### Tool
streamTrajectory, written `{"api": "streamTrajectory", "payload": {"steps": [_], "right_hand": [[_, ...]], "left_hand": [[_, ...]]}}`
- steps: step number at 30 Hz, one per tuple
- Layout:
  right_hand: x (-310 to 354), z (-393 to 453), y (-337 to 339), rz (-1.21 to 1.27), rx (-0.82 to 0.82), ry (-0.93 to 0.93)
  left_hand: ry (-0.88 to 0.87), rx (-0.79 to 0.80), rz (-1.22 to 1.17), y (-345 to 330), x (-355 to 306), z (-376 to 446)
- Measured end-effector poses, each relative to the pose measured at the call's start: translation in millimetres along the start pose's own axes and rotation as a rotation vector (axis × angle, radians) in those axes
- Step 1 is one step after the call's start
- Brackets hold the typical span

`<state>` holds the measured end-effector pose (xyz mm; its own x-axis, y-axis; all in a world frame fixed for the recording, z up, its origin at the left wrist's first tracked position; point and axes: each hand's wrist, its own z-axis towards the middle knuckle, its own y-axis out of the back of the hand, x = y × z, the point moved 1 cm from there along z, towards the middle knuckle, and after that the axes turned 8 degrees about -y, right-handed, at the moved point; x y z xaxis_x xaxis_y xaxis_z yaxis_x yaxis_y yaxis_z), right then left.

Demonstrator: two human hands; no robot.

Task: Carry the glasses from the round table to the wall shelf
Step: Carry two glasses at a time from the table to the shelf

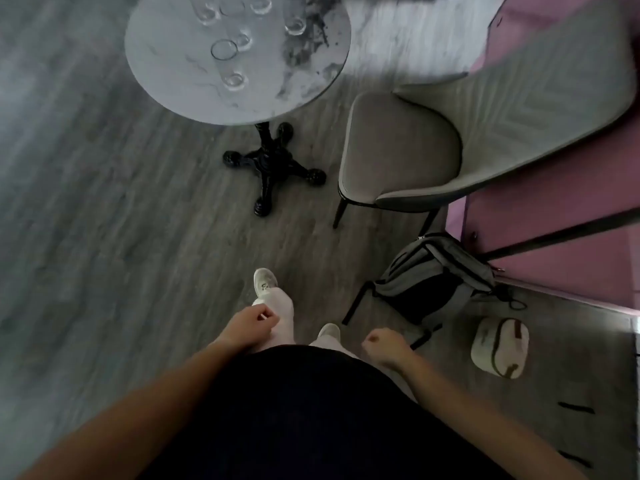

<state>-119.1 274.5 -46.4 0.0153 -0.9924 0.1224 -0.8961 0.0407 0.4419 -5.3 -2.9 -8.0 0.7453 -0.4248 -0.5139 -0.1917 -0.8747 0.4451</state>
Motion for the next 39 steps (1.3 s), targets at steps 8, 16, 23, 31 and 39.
{"api": "streamTrajectory", "payload": {"steps": [8, 16, 23, 31, 39], "right_hand": [[63.4, 16.6, 53.7, 0.019, 0.018, -0.102], [200.1, 55.8, 133.2, 0.095, -0.024, -0.062], [288.4, 78.0, 189.0, 0.112, -0.094, 0.020], [338.9, 126.2, 287.9, 0.019, -0.082, 0.144], [422.3, 138.0, 401.3, 0.010, -0.253, 0.498]], "left_hand": [[0.017, 0.002, -0.097, 62.7, -4.2, 62.0], [0.018, -0.030, -0.141, 171.1, -10.1, 125.7], [0.013, 0.048, -0.055, 216.2, -23.5, 159.5], [-0.084, -0.017, 0.076, 275.1, -75.1, 217.3], [-0.207, -0.549, -0.010, 352.9, -161.6, 264.7]]}}
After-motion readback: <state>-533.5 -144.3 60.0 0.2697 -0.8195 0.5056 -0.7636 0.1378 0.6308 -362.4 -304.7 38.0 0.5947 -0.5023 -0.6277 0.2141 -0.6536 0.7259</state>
